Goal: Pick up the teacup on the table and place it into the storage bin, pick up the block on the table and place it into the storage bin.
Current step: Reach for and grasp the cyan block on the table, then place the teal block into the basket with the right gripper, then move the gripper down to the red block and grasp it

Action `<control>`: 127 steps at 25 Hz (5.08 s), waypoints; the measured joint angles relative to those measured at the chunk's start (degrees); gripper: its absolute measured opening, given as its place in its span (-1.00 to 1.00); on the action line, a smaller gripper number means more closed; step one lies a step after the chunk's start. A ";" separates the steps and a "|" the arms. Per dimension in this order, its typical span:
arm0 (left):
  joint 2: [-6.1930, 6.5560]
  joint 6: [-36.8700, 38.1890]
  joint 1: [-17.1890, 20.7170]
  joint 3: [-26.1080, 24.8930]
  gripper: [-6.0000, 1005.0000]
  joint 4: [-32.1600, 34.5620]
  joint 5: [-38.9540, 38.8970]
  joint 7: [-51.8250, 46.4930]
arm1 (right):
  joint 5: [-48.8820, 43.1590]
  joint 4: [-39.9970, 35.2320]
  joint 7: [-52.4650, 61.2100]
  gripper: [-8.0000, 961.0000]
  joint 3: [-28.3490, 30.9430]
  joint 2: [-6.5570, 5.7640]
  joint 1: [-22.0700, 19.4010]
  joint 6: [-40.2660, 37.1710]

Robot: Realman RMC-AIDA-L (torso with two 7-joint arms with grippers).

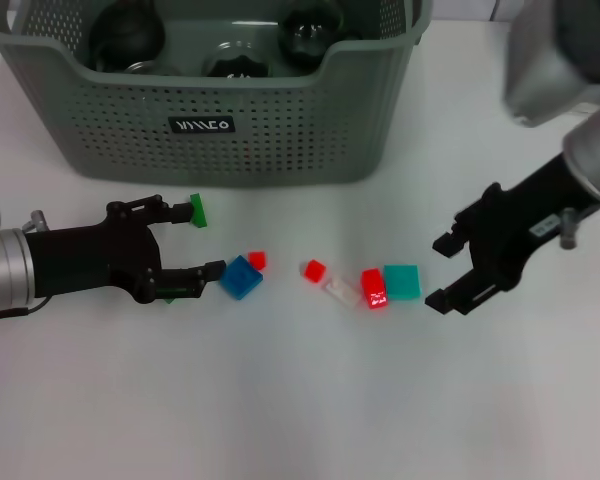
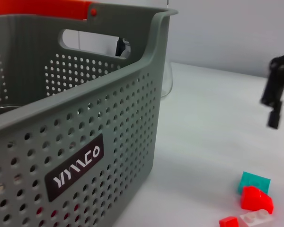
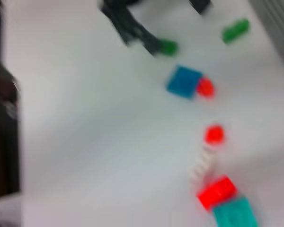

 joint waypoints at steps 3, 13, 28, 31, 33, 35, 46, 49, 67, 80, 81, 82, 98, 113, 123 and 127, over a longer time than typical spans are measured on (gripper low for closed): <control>-0.10 -0.02 -0.08 0.00 0.71 -0.01 0.20 0.12 | -3.38 4.80 0.01 0.59 -2.05 0.02 3.06 4.38; -0.05 2.30 0.26 0.74 0.71 -0.04 1.26 0.15 | -5.07 17.74 -0.45 0.59 -10.54 0.26 10.48 14.97; -0.27 6.76 -0.03 0.85 0.71 -0.21 5.88 -1.03 | -3.83 21.89 0.01 0.59 -16.95 0.73 11.98 20.70; -0.35 6.39 -0.05 0.67 0.71 -0.21 5.89 -1.03 | -2.71 22.13 0.00 0.59 -17.89 0.74 12.06 21.40; -0.39 6.30 -0.07 0.62 0.71 -0.21 5.89 -1.04 | -2.54 22.48 0.00 0.59 -18.21 0.74 12.14 21.76; -0.39 6.30 -0.11 0.56 0.71 -0.21 5.89 -1.04 | -2.49 22.85 0.00 0.60 -18.31 0.74 12.26 21.98; -0.37 5.97 -0.17 0.34 0.71 -0.21 5.89 -1.04 | -1.57 24.34 1.22 0.51 -19.92 0.82 12.67 23.25; -0.36 5.76 -0.04 0.28 0.71 -0.21 5.89 -1.04 | -1.55 23.33 2.64 0.48 -21.08 0.81 12.63 23.22; -0.21 5.53 0.42 0.07 0.71 -0.21 5.78 -0.85 | 7.71 -12.86 6.84 -0.10 4.88 -0.01 10.21 -8.76; 0.01 5.52 -0.36 0.09 0.71 -0.08 5.47 -0.74 | 8.54 12.70 3.40 -0.10 11.60 -2.26 26.03 22.34; 0.01 5.54 -0.39 0.09 0.71 -0.07 5.43 -0.72 | 7.35 15.04 2.76 -0.10 11.58 -2.08 26.94 24.71; 0.01 5.52 -0.40 0.10 0.71 -0.07 5.42 -0.71 | 5.81 17.99 1.77 -0.10 11.52 -1.76 28.12 27.75; 0.01 4.15 -1.06 0.09 0.71 -0.12 5.55 -0.80 | 4.95 34.06 -1.72 -0.10 -1.01 0.43 29.72 50.53; -0.12 4.29 -0.62 0.09 0.71 -0.12 5.81 -0.89 | 14.29 0.70 1.17 0.41 -0.81 0.06 15.22 33.22; -0.17 4.12 -0.47 0.09 0.71 -0.12 5.79 -0.93 | 36.85 -27.88 -3.62 0.56 4.56 -0.65 -5.94 7.33; -0.16 4.11 -0.47 0.07 0.71 -0.12 5.74 -0.95 | 30.21 -23.28 -4.05 0.55 4.85 -0.73 -7.64 -2.98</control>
